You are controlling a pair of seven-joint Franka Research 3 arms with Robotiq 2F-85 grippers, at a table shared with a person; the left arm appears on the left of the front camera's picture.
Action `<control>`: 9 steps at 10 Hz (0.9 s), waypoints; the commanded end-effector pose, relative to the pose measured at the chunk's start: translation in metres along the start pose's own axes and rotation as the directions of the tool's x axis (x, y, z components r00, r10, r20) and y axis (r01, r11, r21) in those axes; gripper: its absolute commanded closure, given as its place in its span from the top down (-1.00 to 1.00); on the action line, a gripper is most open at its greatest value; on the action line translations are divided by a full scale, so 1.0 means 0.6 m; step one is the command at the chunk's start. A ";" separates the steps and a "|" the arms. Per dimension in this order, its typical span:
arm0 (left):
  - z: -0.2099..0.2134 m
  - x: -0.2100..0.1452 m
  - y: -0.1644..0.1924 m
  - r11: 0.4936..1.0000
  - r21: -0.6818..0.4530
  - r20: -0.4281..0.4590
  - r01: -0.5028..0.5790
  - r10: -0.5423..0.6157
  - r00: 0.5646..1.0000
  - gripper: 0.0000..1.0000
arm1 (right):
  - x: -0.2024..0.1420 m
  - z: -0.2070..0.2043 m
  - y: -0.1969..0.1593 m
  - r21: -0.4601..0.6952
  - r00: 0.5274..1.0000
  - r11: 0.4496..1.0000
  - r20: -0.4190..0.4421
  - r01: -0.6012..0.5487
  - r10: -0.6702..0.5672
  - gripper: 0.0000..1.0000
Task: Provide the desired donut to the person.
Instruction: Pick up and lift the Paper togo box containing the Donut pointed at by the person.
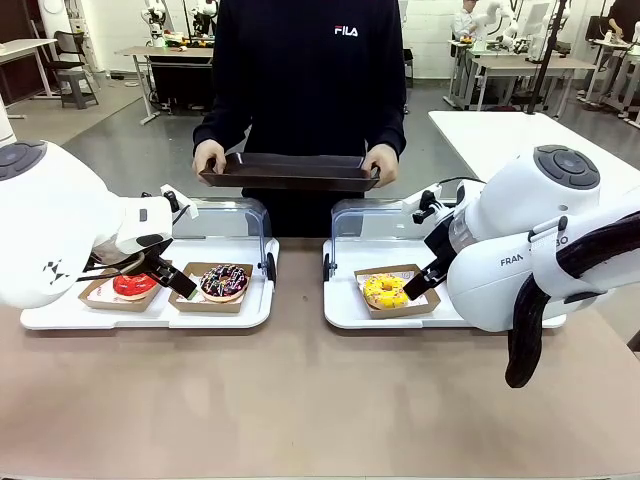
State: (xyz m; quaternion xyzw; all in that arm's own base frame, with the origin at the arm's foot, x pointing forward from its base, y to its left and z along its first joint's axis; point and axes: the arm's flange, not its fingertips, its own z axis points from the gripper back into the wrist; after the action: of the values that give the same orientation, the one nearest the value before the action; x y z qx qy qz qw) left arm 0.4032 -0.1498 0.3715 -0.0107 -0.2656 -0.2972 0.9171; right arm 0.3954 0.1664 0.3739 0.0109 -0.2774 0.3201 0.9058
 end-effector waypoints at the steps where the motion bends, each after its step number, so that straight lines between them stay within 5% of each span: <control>1: 0.000 0.000 0.000 1.000 0.000 0.000 0.000 0.000 1.000 1.00 | 0.000 0.000 0.000 0.000 1.000 1.000 0.000 0.000 0.000 1.00; 6: 0.168 -0.003 0.043 0.984 -0.170 0.027 0.053 -0.049 0.998 1.00 | -0.009 0.245 -0.068 0.223 0.977 0.952 0.012 -0.208 0.211 1.00; 9: 0.243 -0.038 0.089 0.963 -0.226 0.074 0.143 -0.129 0.989 1.00 | -0.025 0.311 -0.144 0.252 0.957 0.923 0.055 -0.289 0.285 1.00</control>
State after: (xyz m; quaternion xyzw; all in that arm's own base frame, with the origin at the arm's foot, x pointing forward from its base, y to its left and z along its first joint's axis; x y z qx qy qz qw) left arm 0.3519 -0.0860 0.4907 -0.1011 -0.2510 -0.3680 0.8896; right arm 0.3275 0.0639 0.5417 0.0947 -0.2458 0.4673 0.8439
